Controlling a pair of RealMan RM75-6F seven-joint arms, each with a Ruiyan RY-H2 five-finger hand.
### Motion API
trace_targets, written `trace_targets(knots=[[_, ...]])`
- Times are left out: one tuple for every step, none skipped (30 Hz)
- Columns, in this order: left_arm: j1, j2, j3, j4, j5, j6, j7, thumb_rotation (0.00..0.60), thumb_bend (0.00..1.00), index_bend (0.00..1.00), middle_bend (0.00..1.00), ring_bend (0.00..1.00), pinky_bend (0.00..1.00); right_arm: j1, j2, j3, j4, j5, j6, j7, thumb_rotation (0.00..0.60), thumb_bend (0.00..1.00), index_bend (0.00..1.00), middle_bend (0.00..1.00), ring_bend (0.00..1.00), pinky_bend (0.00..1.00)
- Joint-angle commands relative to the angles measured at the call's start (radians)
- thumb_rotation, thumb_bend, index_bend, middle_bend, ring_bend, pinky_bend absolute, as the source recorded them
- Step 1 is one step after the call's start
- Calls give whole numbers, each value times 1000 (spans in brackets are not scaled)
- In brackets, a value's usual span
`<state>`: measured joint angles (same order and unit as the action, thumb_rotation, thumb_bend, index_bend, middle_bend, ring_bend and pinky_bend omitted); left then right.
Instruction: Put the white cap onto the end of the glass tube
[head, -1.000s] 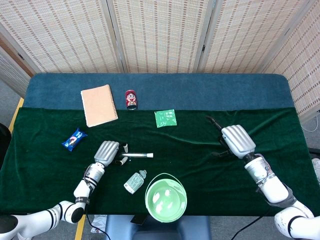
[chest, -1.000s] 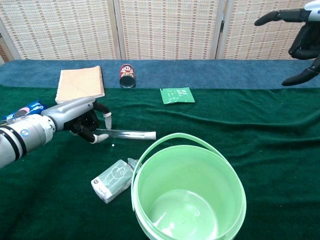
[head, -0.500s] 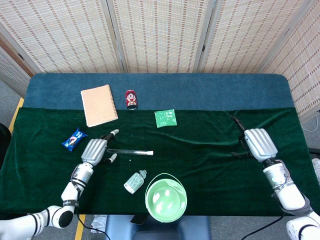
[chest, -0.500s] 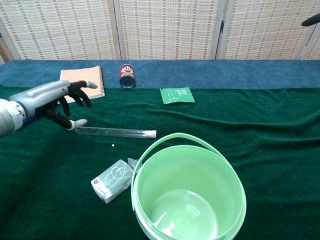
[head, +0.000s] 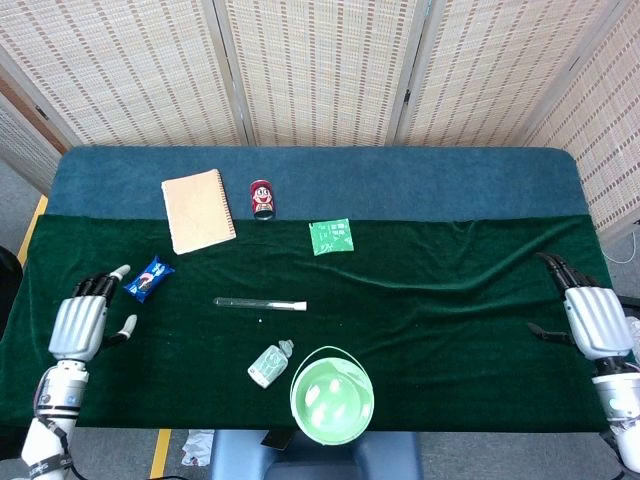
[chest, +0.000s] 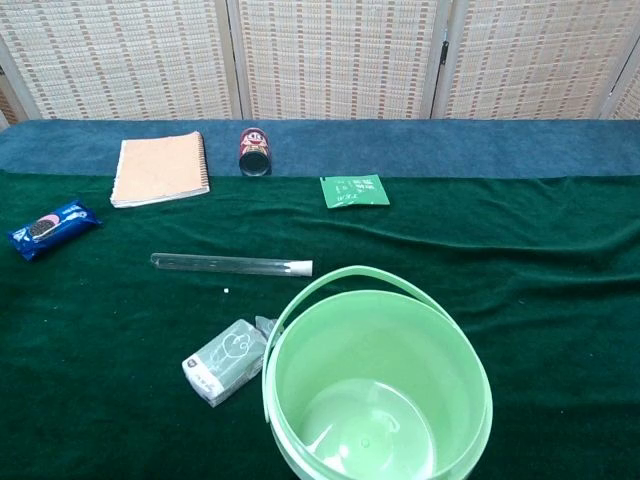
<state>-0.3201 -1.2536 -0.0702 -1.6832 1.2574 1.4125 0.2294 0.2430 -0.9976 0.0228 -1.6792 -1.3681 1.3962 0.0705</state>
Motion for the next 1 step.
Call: trace_targets(knots=[[66, 35, 44, -37, 58, 80, -11, 600, 387, 166, 239, 161, 168, -51, -13, -20, 24, -21, 53, -3, 600, 154, 84, 83, 176, 234]])
